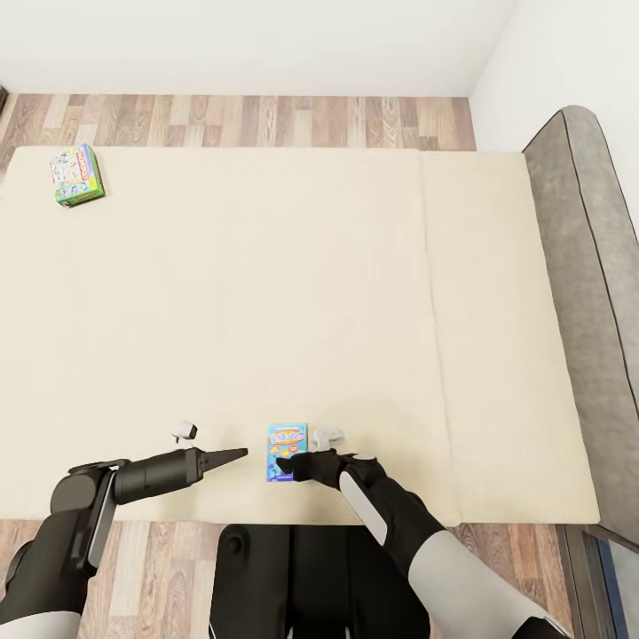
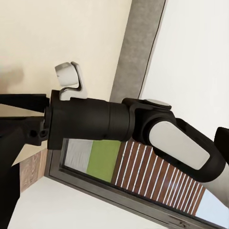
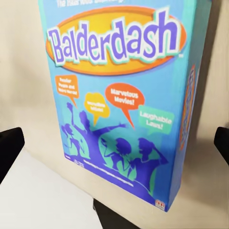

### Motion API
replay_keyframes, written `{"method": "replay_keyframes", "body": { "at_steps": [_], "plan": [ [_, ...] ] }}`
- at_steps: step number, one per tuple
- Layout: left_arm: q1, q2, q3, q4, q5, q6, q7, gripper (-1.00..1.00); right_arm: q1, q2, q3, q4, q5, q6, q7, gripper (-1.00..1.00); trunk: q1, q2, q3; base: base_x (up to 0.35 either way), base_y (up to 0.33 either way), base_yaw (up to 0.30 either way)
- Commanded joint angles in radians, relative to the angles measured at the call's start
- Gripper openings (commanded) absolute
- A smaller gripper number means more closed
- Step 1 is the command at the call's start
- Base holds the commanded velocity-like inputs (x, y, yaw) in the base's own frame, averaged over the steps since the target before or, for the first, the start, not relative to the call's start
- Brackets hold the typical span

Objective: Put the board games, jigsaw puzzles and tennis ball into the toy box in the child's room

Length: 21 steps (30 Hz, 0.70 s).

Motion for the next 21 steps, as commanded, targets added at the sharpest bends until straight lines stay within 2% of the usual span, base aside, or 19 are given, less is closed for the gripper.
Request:
{"method": "replay_keyframes", "body": {
  "at_steps": [1, 21],
  "plan": [
    [0.0, 0.0, 0.0, 0.0, -0.001, 0.01, -0.004, 1.0, 0.0, 0.0, 0.0, -0.001, -0.002, 0.004, 0.002, 1.0, 0.001, -0.002, -0.001, 0.0, 0.0, 0.0],
    [0.0, 0.0, 0.001, 0.0, 0.0, 0.011, -0.004, 1.0, 0.0, 0.0, 0.001, 0.002, -0.006, -0.032, 0.055, 1.0, 0.001, -0.002, -0.001, 0.0, 0.0, 0.0]
  ]
}}
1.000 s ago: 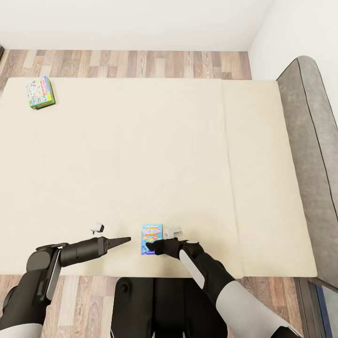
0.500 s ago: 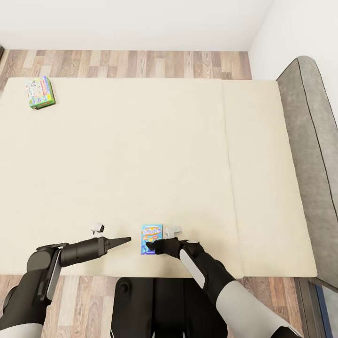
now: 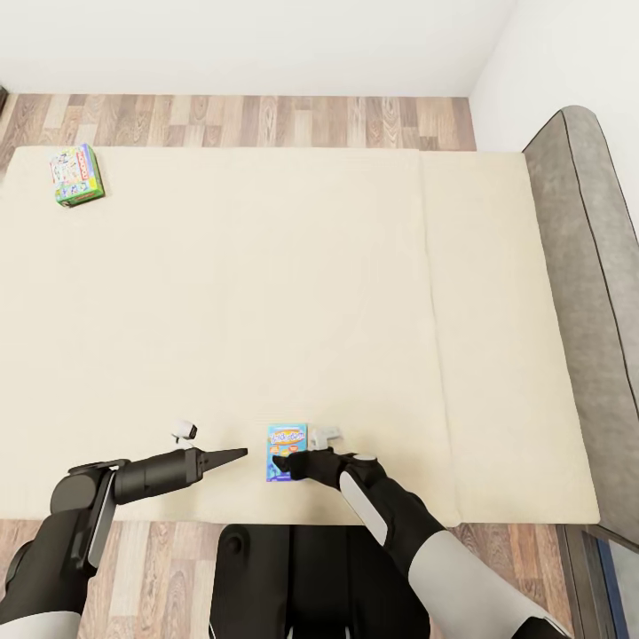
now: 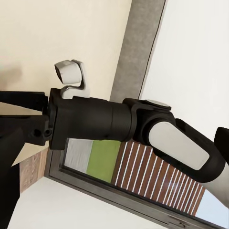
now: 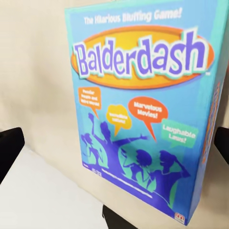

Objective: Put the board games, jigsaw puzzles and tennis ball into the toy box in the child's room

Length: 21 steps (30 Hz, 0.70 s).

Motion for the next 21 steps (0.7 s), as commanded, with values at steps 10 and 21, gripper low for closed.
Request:
{"method": "replay_keyframes", "body": {
  "at_steps": [10, 21],
  "plan": [
    [0.0, 0.0, 0.0, -0.001, -0.001, 0.011, -0.004, 1.0, 0.0, 0.0, 0.0, 0.0, -0.003, -0.001, 0.002, 1.0, 0.001, -0.001, -0.001, 0.0, 0.001, 0.0],
    [0.0, 0.0, 0.0, 0.0, -0.001, 0.01, -0.004, 1.0, 0.0, 0.0, 0.001, 0.001, -0.003, -0.003, 0.002, 1.0, 0.001, -0.001, -0.001, 0.0, 0.008, 0.0]
  ]
}}
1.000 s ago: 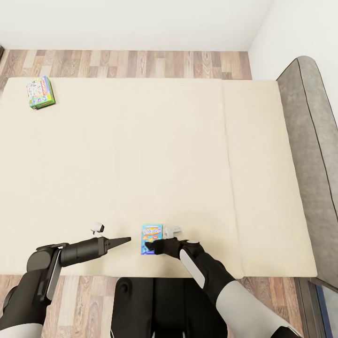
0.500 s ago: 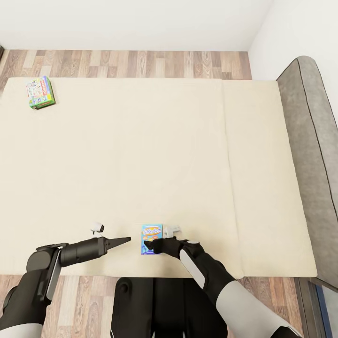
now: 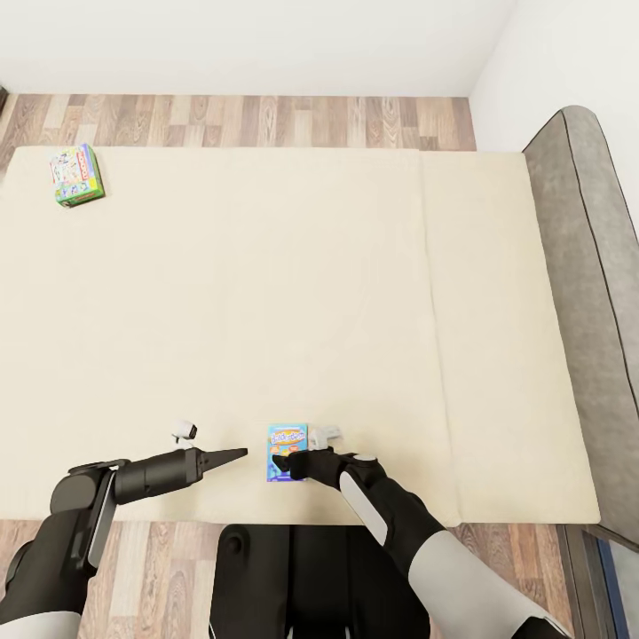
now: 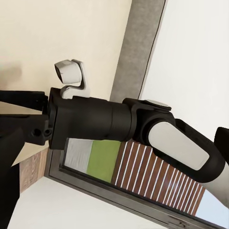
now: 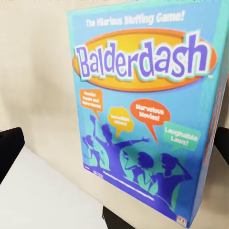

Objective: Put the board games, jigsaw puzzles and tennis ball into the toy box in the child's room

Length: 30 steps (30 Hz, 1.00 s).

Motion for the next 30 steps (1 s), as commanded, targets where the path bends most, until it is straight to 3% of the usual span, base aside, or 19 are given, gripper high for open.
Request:
{"method": "replay_keyframes", "body": {
  "at_steps": [1, 30],
  "plan": [
    [0.0, 0.0, 0.0, -0.001, -0.001, 0.011, -0.004, 1.0, 0.0, 0.0, 0.0, 0.0, -0.003, 0.004, 0.001, 1.0, 0.001, -0.001, -0.001, 0.0, 0.0, 0.0],
    [0.0, 0.0, 0.0, -0.001, -0.001, 0.011, -0.004, 1.0, 0.0, 0.0, 0.0, 0.0, -0.003, 0.004, 0.001, 1.0, 0.001, -0.001, -0.001, 0.0, 0.027, 0.0]
  ]
}}
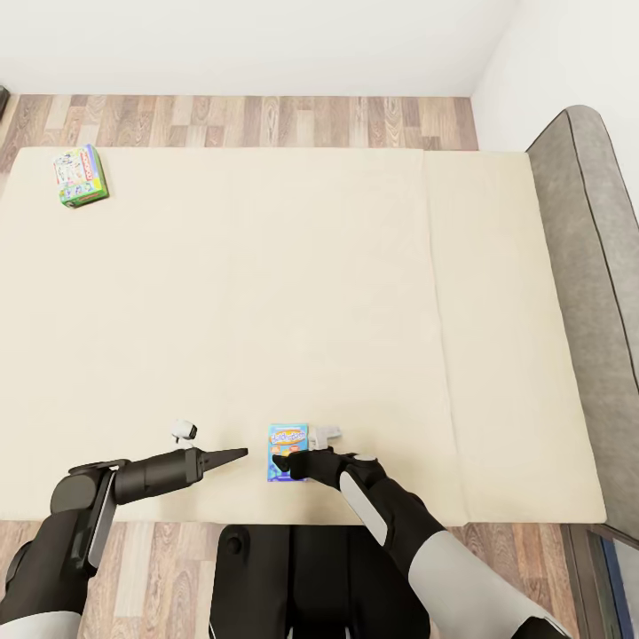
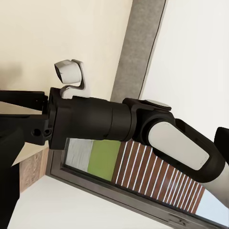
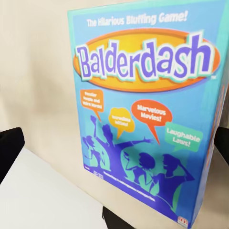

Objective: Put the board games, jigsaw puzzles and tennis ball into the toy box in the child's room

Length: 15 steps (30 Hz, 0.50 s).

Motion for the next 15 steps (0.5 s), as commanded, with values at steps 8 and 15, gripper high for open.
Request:
{"method": "replay_keyframes", "body": {
  "at_steps": [8, 15],
  "plan": [
    [0.0, 0.0, 0.001, 0.0, -0.001, 0.01, -0.004, 1.0, 0.0, 0.0, 0.0, -0.001, -0.004, 0.004, 0.0, 1.0, 0.001, -0.002, -0.001, 0.0, 0.041, 0.0],
    [0.0, 0.0, 0.0, 0.0, -0.001, 0.01, -0.004, 1.0, 0.0, 0.0, 0.0, -0.001, -0.004, 0.004, 0.001, 1.0, 0.001, -0.002, -0.001, 0.0, 0.005, 0.0]
  ]
}}
